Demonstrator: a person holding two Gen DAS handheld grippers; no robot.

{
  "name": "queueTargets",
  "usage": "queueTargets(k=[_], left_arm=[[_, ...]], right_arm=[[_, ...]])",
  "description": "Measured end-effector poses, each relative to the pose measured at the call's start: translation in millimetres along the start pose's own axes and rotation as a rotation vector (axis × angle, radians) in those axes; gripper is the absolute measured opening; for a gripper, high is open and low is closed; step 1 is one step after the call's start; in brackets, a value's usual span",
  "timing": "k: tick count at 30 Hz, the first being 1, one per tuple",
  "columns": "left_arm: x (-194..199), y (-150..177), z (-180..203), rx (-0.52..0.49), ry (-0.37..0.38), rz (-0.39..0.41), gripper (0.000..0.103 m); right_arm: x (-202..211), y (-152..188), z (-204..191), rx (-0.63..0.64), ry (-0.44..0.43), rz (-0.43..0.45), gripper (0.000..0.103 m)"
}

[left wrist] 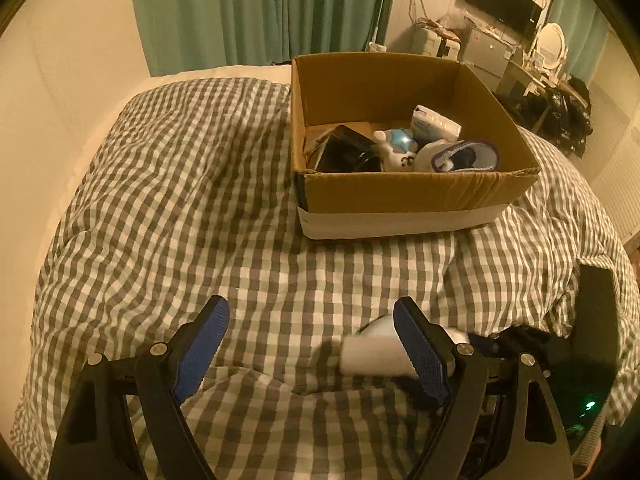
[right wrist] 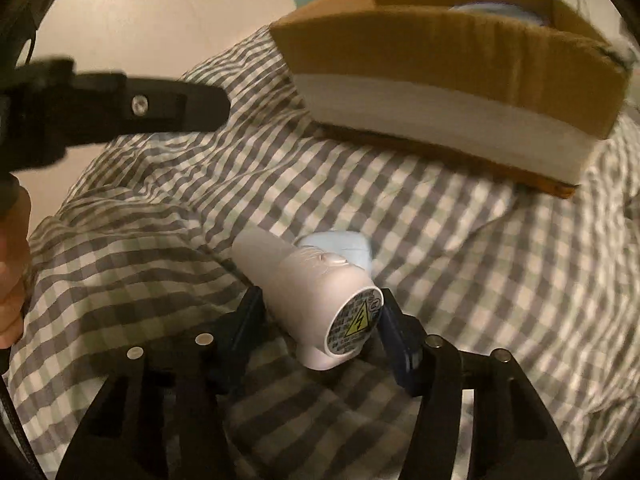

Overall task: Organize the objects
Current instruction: 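Grasp the white earbud case with the left gripper while the right gripper grasps the white hair dryer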

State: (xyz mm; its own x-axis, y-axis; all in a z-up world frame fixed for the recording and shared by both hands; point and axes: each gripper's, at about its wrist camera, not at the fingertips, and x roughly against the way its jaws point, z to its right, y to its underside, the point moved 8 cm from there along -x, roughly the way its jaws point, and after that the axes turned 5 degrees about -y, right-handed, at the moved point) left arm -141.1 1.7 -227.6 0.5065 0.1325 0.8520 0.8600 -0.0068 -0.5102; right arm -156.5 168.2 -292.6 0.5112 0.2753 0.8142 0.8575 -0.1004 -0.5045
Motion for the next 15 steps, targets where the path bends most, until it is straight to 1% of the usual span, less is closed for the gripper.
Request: queueTargets(k=[4,7,11,14,15], left_arm=[[-4.7,1.9,9.0,-0.006,0.004,-0.026,0.087],[-13.6,7.2,19.9,-0.017,-0.001,-0.067,0.087],[-38.3,21.4,38.2,-0.032,0.0,-0.18,0.087],[-63.4,34.7,49.4,-0.04,-0.008,-0.271,0.087],[-68.8,37.1,51.5,-0.035,-0.006,-0.289,0.087]], right_arm=[[26.1,-2.2,28.1,-0.025,0.128,0.043,0.055],[45.6,-0.8,50.6,-0.059,0.228,0.07,0.055],[73.7,-3.2,77.1,-0.081,0.363,0.126,0.055],[91.7,-4.7,94.5,-0.105,0.415,0.159,0.055],[94.4,-4.0,96.8,-0.11,0.427,0.17,0.055]])
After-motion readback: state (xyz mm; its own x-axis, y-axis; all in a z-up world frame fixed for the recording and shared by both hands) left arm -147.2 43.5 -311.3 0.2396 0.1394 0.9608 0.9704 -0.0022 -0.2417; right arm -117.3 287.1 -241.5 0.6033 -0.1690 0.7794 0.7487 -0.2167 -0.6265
